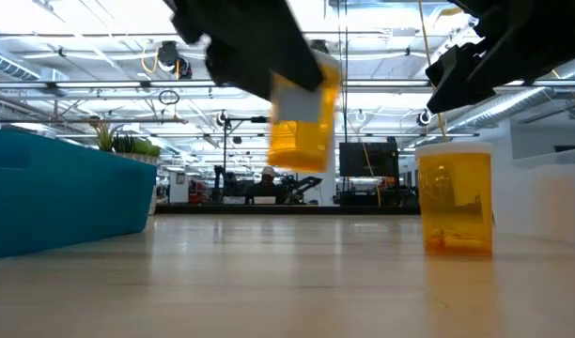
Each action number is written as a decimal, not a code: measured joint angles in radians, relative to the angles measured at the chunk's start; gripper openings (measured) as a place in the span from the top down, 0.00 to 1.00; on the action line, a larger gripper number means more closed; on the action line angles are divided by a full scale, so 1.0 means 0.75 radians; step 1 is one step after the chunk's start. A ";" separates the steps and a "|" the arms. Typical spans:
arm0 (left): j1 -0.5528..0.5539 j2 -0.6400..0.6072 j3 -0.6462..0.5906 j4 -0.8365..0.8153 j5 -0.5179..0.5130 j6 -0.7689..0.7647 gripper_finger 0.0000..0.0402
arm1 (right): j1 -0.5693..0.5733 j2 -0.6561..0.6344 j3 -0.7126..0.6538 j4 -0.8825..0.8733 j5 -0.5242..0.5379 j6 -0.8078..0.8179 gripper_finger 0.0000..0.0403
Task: Pick and place medicine bottles into bin by pill shape (circle, oval)
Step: Put the orange bottled capsule into the blue bin
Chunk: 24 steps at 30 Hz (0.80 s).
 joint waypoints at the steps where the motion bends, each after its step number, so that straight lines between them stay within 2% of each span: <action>1: -0.005 -0.025 0.000 -0.046 -0.008 -0.007 0.47 | 0.000 0.000 0.000 0.000 0.000 0.000 0.47; 13: -0.098 -0.345 0.001 -0.527 -0.189 -0.164 0.47 | 0.001 0.000 0.000 0.000 0.000 0.001 0.47; 24: -0.222 -0.401 -0.010 -0.861 -0.298 -0.357 0.47 | 0.001 0.000 0.000 0.021 0.001 0.036 0.47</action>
